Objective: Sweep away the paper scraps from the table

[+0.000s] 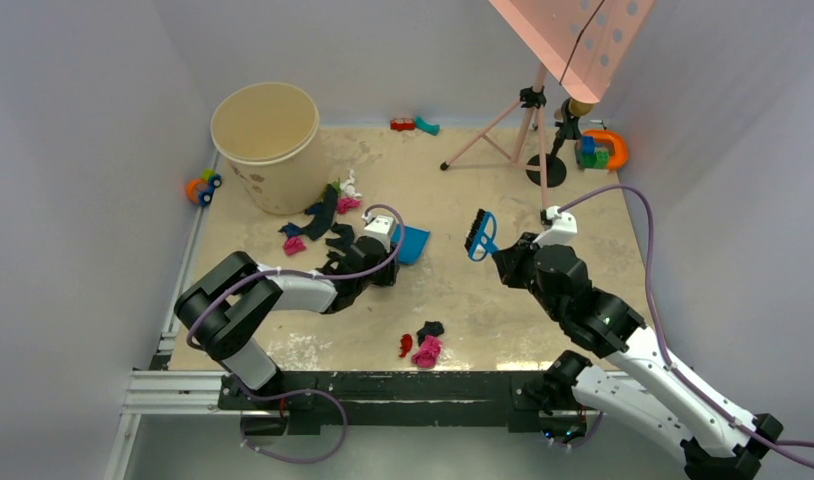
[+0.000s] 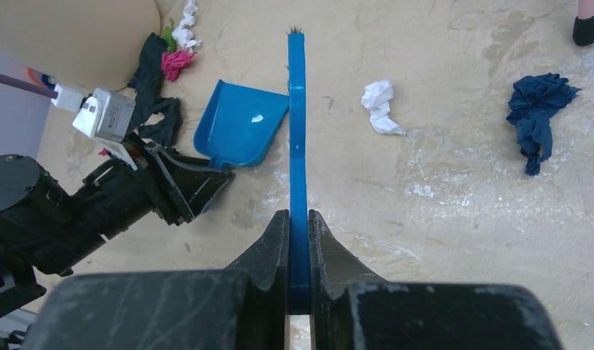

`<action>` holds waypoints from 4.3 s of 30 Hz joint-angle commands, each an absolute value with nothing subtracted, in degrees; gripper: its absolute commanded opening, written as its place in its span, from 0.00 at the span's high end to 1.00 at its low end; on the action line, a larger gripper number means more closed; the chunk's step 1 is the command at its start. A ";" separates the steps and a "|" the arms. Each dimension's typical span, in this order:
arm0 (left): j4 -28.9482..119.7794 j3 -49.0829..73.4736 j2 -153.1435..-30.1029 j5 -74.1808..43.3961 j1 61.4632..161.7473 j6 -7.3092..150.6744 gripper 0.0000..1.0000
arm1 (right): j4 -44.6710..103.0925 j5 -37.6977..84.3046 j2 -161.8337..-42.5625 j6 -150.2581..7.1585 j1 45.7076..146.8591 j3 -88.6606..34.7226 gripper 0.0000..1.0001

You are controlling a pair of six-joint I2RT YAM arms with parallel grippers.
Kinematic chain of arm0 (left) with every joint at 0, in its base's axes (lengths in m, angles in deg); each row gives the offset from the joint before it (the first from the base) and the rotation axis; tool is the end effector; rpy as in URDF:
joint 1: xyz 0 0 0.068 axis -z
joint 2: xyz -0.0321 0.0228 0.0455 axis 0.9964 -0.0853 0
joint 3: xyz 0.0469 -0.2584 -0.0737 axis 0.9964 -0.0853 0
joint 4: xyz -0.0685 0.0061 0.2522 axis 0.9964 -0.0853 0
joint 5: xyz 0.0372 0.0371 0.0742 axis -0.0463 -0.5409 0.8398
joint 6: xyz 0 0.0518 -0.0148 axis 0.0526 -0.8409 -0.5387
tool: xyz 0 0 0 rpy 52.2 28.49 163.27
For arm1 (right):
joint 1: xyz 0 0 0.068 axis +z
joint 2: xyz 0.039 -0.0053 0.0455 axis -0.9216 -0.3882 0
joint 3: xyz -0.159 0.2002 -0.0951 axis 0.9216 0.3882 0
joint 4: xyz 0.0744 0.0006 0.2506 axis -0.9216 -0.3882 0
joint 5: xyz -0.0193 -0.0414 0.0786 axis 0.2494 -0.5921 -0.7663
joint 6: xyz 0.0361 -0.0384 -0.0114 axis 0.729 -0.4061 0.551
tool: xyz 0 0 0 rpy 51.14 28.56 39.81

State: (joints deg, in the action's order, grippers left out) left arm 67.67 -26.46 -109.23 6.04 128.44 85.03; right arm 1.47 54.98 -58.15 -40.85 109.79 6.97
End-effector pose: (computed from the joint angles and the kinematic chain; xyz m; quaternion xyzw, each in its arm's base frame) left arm 0.2229 -0.1991 0.1340 0.0889 0.8788 -0.1725 0.4359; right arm 0.1173 0.0884 0.3095 0.0772 0.8230 0.2111 0.5217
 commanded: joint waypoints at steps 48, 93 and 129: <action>36.62 -25.07 -77.67 13.40 128.88 84.04 1.00 | -21.53 67.22 -124.90 -56.68 99.34 -28.12 1.00; 29.73 -27.88 -65.39 32.50 128.89 89.82 1.00 | -16.72 11.29 -102.20 -65.91 124.99 -14.05 1.00; 30.04 -27.45 -65.88 30.49 128.88 88.93 1.00 | -30.37 28.63 -88.33 -48.80 124.90 -21.99 1.00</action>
